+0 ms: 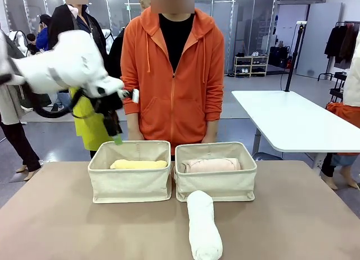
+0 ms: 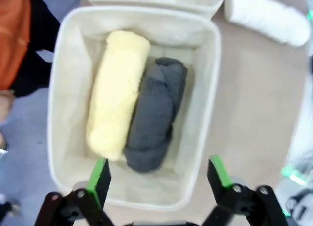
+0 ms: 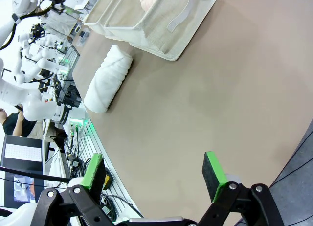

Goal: Divide the towels into two baskets.
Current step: Pick up one hotel-folded towel from the bottom of the table and place it in the Fabric basket indicated by the person.

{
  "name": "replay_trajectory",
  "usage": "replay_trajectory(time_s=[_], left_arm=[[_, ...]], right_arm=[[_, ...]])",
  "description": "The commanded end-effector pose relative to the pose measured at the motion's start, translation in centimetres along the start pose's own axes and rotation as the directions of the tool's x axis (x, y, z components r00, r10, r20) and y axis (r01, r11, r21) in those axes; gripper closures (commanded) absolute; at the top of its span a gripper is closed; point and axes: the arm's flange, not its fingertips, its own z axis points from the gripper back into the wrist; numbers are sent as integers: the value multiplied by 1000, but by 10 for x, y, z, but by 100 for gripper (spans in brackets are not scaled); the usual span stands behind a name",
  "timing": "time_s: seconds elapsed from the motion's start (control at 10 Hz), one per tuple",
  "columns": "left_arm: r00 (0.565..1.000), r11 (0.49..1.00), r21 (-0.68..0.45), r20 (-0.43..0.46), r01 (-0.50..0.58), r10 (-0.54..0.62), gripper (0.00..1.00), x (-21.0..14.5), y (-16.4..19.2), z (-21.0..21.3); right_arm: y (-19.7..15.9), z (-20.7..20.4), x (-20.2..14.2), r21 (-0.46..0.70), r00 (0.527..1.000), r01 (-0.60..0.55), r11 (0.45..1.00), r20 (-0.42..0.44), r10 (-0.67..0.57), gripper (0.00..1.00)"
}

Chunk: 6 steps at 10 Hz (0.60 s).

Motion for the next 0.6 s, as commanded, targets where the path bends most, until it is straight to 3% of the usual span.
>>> replay_trajectory(time_s=[0.0, 0.1, 0.2, 0.3, 0.5], left_arm=[[959, 966, -151, 163, -209, 233, 0, -75, -34, 30], [918, 927, -268, 228, -262, 325, 0, -128, -49, 42], [889, 898, -372, 293, -234, 353, 0, -173, -65, 50], [826, 861, -422, 347, -285, 443, 0, -220, -75, 56], [640, 779, -506, 470, -370, 609, 0, -306, -98, 63]], right_arm=[[3, -2, 1, -6, 1000, -4, 1000, 7, 4, 0], [3, -2, 1, -6, 1000, -4, 1000, 7, 4, 0], [3, -2, 1, -6, 1000, -4, 1000, 7, 4, 0], [3, -2, 1, -6, 1000, -4, 1000, 7, 4, 0], [3, -2, 1, -6, 1000, -4, 1000, 7, 4, 0]])
